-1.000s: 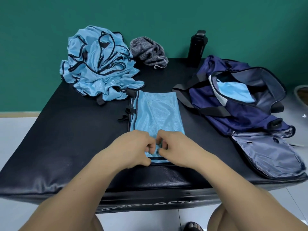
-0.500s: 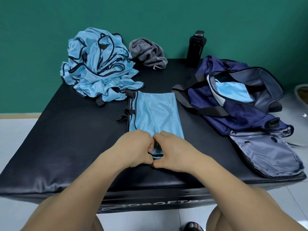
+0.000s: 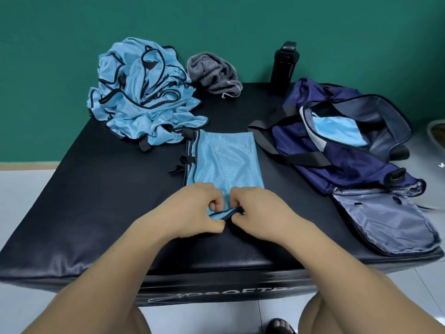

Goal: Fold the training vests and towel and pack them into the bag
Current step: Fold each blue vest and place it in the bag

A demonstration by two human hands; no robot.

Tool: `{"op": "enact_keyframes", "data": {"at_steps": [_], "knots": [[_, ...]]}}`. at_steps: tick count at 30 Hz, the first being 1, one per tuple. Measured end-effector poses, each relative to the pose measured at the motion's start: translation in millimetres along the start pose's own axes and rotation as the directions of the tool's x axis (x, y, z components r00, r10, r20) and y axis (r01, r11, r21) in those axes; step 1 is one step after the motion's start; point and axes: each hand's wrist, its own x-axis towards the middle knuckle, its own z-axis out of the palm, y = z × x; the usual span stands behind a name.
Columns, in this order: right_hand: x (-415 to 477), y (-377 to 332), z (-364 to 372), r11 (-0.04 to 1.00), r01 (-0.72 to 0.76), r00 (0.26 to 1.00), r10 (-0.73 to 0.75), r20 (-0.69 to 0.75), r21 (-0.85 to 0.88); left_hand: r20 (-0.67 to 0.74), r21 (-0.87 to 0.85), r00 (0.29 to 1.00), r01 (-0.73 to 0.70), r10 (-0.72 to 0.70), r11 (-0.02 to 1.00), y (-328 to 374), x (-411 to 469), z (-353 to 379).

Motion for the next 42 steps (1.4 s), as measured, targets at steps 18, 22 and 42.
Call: {"op": "enact_keyframes", "data": {"at_steps": [18, 22, 42], "knots": [[8.2, 47.3, -41.9, 0.793, -0.046, 0.973, 0.174, -0.153, 0.608, -0.291, -0.265, 0.933, 0.136, -0.214, 0.955, -21.2, -11.6, -38.7], [13.6, 45.9, -33.8, 0.727, -0.075, 0.945, 0.270, -0.185, 0.683, -0.233, -0.253, 0.936, 0.205, -0.266, 0.945, -25.6, -11.2, -34.6], [41.9, 65.1, 3.5, 0.697, -0.282, 0.847, 0.503, -0.170, 0.659, -0.013, -0.404, 0.886, 0.420, -0.464, 0.813, -43.7, -6.0, -33.7]]}}
